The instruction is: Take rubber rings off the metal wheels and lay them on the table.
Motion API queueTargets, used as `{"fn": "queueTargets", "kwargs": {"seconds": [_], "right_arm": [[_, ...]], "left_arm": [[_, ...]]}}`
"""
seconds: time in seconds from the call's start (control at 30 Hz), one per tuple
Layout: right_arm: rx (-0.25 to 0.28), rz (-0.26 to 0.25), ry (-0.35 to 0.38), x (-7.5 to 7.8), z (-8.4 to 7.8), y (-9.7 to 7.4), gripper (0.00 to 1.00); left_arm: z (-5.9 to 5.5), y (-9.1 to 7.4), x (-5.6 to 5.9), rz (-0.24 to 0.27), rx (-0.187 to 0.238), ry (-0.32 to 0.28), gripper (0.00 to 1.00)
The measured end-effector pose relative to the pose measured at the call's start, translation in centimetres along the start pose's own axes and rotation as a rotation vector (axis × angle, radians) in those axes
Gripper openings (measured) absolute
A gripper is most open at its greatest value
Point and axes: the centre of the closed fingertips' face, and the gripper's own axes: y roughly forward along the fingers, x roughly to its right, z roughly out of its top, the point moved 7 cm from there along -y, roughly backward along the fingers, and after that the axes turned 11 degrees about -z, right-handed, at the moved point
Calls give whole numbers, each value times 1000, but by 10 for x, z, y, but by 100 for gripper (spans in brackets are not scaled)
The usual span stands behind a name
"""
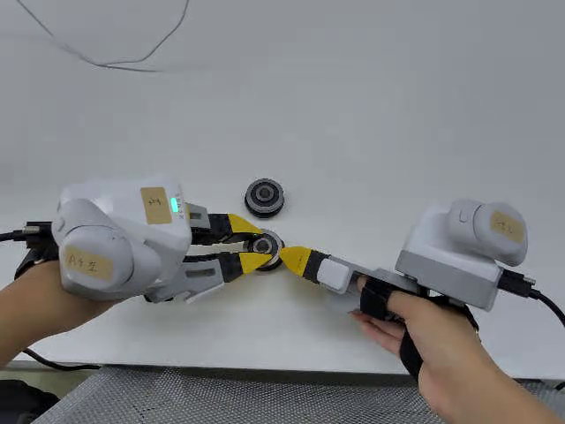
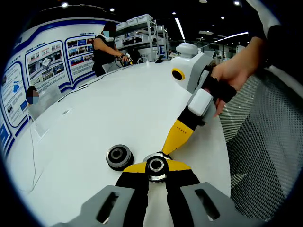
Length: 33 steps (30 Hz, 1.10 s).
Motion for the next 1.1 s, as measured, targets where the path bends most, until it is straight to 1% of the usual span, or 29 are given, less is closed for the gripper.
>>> {"fn": "queueTargets", "kwargs": {"seconds": [0.07,0.17,0.43,0.53,0.73,0.8,0.87,1.1], "right_arm": [[-1,-10,-8,0,0,0,1],[2,-13,-20,-2,1,-2,1],[-2,-5,-12,-4,2,-2,0],[-5,-3,-43,-6,3,-1,0],[-5,-3,-46,-7,4,-1,0],[-5,-2,-55,-8,4,-1,0],[-5,1,-82,-10,5,-1,0],[-1,2,-96,-11,5,-1,0]], "left_arm": [[0,0,0,0,-5,2,12],[1,0,0,2,-8,0,12],[0,0,0,6,-10,-2,12],[0,0,0,6,-11,-2,12],[0,-1,0,5,-9,-2,12],[0,-1,0,3,-7,-2,12],[0,-1,0,3,-6,-2,12],[0,0,0,3,-4,0,12]]}}
